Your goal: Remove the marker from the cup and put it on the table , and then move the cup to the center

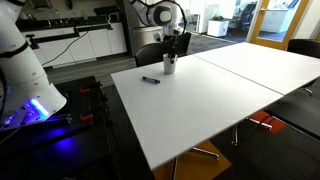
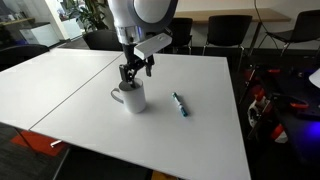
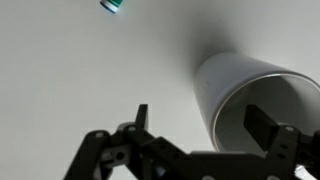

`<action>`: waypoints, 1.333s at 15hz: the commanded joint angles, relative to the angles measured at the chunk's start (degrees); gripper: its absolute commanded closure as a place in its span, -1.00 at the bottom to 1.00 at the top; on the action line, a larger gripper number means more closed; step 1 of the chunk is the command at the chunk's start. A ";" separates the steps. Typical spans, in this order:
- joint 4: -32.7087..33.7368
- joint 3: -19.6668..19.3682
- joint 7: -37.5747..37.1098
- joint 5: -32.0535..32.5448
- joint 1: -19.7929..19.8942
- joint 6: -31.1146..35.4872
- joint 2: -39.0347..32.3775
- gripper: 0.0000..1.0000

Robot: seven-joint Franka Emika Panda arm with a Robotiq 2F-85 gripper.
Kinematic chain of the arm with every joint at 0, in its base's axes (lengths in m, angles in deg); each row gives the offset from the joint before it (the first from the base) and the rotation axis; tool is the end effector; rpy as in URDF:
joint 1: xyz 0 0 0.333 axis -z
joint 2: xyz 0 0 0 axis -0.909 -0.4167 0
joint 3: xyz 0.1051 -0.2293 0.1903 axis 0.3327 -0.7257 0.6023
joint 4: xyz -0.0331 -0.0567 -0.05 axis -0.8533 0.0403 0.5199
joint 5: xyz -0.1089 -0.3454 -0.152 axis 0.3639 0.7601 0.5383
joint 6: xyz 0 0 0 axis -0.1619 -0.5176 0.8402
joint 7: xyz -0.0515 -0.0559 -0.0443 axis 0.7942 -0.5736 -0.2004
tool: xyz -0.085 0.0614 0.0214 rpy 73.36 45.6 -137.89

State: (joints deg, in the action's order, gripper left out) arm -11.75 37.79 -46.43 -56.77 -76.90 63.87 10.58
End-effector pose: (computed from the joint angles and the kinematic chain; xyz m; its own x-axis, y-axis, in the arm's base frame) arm 0.6739 0.1066 0.1756 0.9305 -0.3650 0.0314 -0.3655 -0.9307 0.0148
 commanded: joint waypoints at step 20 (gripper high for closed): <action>2.75 -2.05 -0.46 -0.30 -0.71 0.70 -1.93 0.94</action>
State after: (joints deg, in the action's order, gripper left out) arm -8.55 37.06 -46.44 -56.78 -77.65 64.11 8.00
